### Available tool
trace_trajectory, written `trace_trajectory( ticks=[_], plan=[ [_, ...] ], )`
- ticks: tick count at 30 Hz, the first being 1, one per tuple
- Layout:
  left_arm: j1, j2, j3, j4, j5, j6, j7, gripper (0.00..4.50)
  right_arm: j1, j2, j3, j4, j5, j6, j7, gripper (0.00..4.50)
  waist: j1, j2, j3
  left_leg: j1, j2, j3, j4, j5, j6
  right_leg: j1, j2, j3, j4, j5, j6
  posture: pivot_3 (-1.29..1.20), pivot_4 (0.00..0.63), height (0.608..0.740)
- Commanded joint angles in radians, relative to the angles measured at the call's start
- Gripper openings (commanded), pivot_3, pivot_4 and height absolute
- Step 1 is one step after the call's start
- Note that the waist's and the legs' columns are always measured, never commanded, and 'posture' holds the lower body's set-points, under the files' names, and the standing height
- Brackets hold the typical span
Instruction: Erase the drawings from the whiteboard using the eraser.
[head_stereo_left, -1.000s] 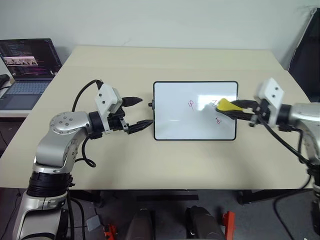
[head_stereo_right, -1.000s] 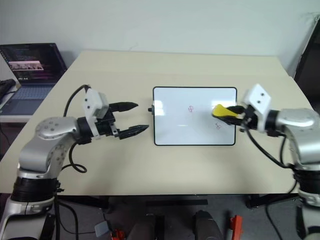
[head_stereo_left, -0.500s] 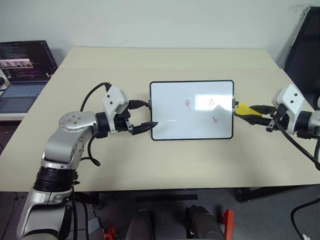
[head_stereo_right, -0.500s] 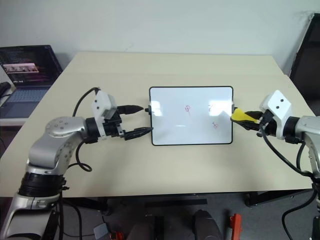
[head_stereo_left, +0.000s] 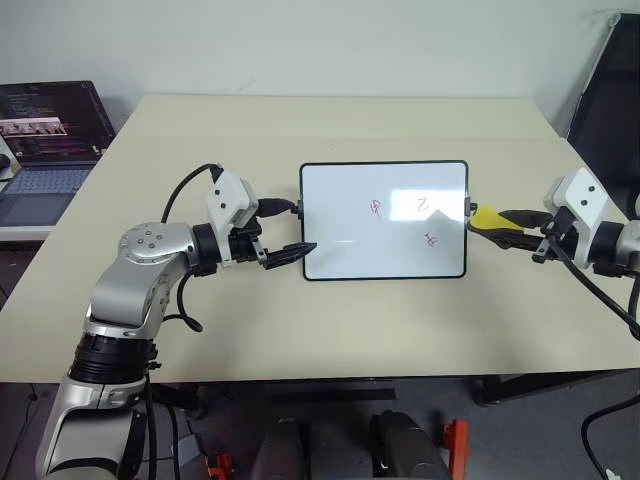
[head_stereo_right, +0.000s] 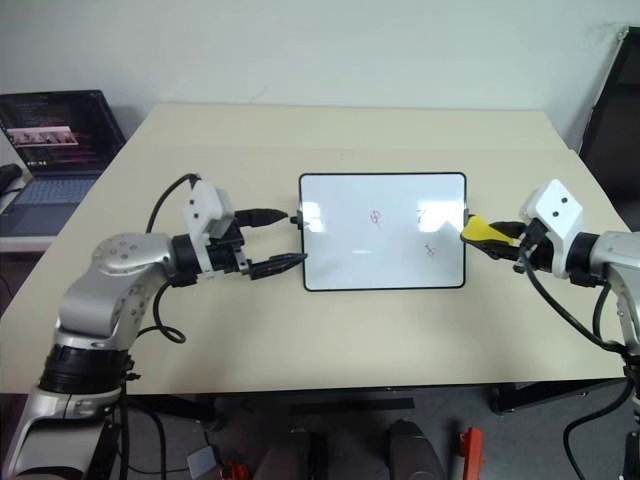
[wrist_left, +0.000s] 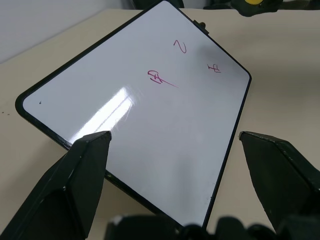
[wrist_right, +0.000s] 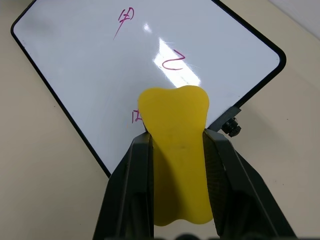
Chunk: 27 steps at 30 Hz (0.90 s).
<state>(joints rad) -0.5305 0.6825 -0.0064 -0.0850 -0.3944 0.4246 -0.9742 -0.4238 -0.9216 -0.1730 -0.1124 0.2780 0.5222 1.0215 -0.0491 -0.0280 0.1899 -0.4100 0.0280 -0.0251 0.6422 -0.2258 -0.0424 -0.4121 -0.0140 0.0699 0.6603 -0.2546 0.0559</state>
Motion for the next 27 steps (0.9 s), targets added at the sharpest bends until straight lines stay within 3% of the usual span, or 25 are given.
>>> trace_trajectory(
  ticks=[1,11,13,20,27],
  plan=[
    [-0.01,0.003,0.023,-0.02,-0.005,-0.022,-0.004,4.5,-0.018,-0.01,-0.011,-0.017,0.018,-0.013,-0.005,1.01,0.0,0.0,0.0,0.0,0.0,0.0,0.0,0.0,0.0,0.0,0.0,0.0,0.0,0.0,0.0,0.0,0.15,0.74],
    [-0.012,0.005,0.022,0.0,0.003,-0.037,-0.004,4.5,-0.048,0.013,-0.006,-0.037,0.043,-0.006,-0.023,1.01,-0.001,0.0,0.0,0.0,0.0,0.0,0.001,0.0,0.0,0.0,0.0,0.0,0.001,0.0,0.0,0.0,0.15,0.74],
    [-0.004,0.002,0.018,-0.002,0.002,-0.038,-0.004,4.5,-0.1,0.075,0.01,-0.053,0.064,0.008,-0.062,1.01,-0.008,0.0,0.0,0.001,0.0,0.0,0.001,0.0,0.0,0.0,0.0,0.001,0.002,0.0,0.0,0.0,0.15,0.74],
    [-0.006,-0.016,-0.001,0.01,0.014,-0.045,-0.002,4.5,-0.268,0.386,0.213,0.049,-0.098,-0.101,-0.302,1.01,-0.008,0.0,0.0,0.003,0.001,0.0,0.001,0.0,0.0,0.001,0.002,0.001,0.004,0.001,-0.001,0.0,0.15,0.74],
    [-0.003,-0.029,-0.004,-0.008,0.019,-0.037,0.003,4.5,-0.364,0.519,0.325,0.283,-0.243,-0.265,-0.406,1.01,0.007,0.0,0.0,0.0,0.0,-0.001,0.001,0.0,0.0,0.0,0.0,0.0,0.003,0.002,-0.004,0.0,0.15,0.74]
  ],
)
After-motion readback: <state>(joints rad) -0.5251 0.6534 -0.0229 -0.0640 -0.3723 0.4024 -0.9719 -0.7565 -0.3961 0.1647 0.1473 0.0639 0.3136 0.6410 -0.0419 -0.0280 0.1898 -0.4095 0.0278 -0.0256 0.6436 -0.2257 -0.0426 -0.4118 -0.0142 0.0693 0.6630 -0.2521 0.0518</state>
